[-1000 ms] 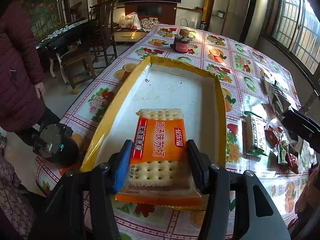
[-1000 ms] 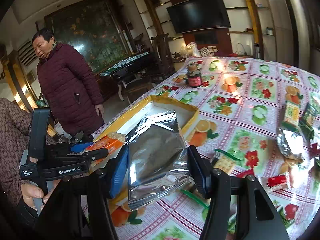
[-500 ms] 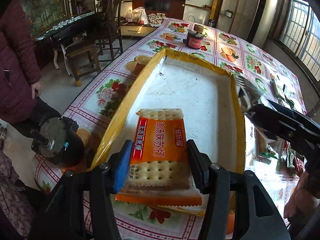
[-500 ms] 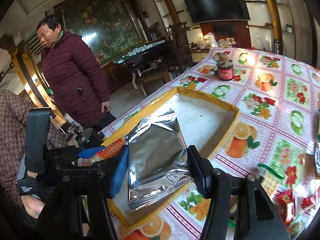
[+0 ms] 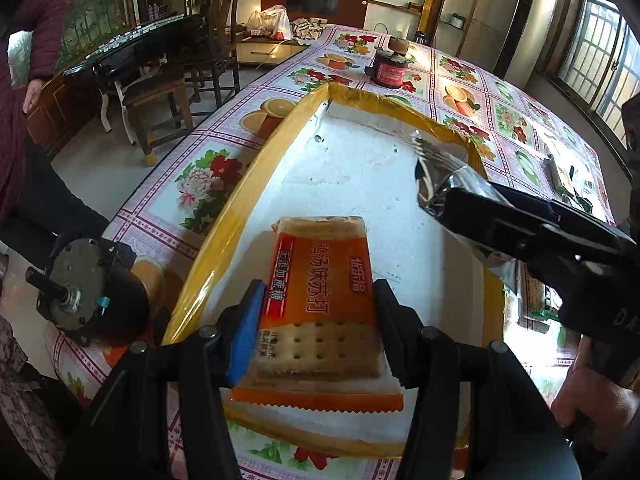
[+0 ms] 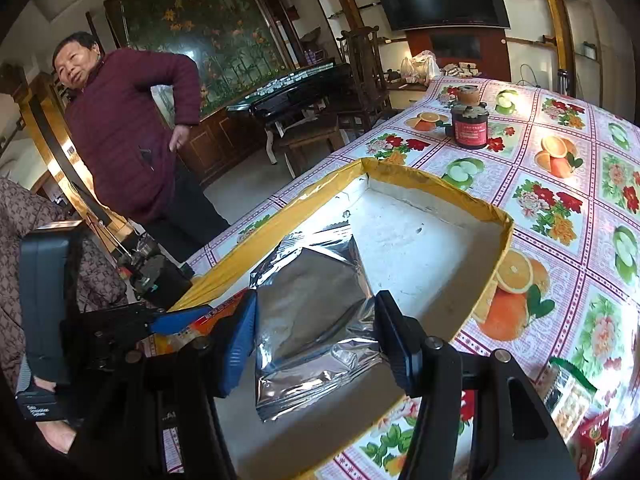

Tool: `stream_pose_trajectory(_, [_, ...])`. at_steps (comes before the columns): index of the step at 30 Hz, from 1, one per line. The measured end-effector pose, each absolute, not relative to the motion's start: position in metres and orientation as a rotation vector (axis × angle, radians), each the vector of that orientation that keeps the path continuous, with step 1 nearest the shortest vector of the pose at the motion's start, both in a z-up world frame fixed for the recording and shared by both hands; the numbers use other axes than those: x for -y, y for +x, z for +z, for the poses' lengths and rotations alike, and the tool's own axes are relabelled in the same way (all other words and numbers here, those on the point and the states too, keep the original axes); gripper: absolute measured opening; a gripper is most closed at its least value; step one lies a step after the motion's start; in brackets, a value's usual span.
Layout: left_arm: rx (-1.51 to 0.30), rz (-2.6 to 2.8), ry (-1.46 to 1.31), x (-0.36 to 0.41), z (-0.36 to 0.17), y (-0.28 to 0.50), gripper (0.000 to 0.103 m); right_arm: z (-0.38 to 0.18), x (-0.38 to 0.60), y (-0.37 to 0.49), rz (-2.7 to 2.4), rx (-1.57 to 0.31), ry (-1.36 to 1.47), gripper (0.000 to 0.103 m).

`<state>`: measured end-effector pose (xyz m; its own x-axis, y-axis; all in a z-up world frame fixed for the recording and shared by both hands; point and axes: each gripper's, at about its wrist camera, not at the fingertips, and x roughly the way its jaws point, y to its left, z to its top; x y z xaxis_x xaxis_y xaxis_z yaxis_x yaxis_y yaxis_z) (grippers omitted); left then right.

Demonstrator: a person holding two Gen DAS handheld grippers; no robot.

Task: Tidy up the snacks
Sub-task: 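Drop the silver bag into the tray with the right tool while the left tool releases the cracker pack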

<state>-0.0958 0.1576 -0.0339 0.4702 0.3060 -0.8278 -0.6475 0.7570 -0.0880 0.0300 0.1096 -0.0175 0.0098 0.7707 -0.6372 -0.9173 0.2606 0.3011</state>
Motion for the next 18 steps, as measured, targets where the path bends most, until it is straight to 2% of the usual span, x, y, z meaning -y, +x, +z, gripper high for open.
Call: stream_pose_trajectory(18, [-0.917,0.621,-0.432,-0.164,-0.043,-0.092,0.056,-0.035,-0.123,0.035,1.292,-0.859,-0.26,0.058])
